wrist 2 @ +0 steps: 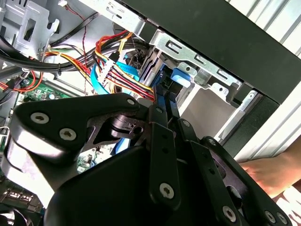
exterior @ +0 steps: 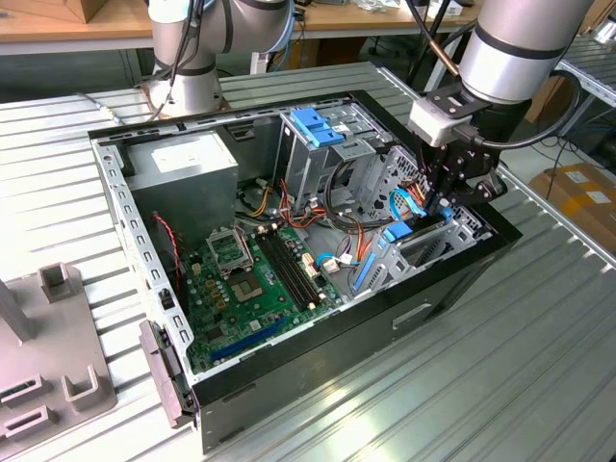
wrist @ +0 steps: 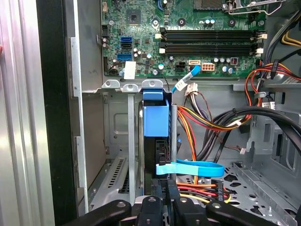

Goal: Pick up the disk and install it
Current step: 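Insert the second disk wire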

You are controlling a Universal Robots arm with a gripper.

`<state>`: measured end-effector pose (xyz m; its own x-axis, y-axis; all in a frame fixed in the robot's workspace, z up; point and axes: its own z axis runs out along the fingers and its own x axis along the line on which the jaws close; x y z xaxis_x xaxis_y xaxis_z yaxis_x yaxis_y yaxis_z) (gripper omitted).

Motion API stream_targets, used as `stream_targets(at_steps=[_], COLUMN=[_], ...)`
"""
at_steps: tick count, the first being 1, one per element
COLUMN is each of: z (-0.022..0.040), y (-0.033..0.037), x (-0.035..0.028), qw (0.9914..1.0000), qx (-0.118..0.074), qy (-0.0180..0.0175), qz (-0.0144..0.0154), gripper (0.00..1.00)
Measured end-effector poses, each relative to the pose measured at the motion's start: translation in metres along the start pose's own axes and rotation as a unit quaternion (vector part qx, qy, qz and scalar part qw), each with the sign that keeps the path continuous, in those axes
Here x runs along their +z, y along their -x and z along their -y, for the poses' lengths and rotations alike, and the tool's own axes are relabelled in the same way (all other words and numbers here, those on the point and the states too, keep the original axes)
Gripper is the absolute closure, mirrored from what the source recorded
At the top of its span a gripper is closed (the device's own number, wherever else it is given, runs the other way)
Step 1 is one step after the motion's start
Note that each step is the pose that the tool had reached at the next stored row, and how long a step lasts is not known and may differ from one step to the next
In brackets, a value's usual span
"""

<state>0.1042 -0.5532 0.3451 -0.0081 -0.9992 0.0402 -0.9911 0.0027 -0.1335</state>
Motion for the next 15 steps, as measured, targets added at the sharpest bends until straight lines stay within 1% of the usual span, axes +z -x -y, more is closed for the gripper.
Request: stream_targets(at_steps=[15], z=[-0.0001], y=[0.0000], x=[0.0007], qw=[1.00000], qx=[0.000], qy=[0.0000], qz=[0.0000], gripper=[0.84])
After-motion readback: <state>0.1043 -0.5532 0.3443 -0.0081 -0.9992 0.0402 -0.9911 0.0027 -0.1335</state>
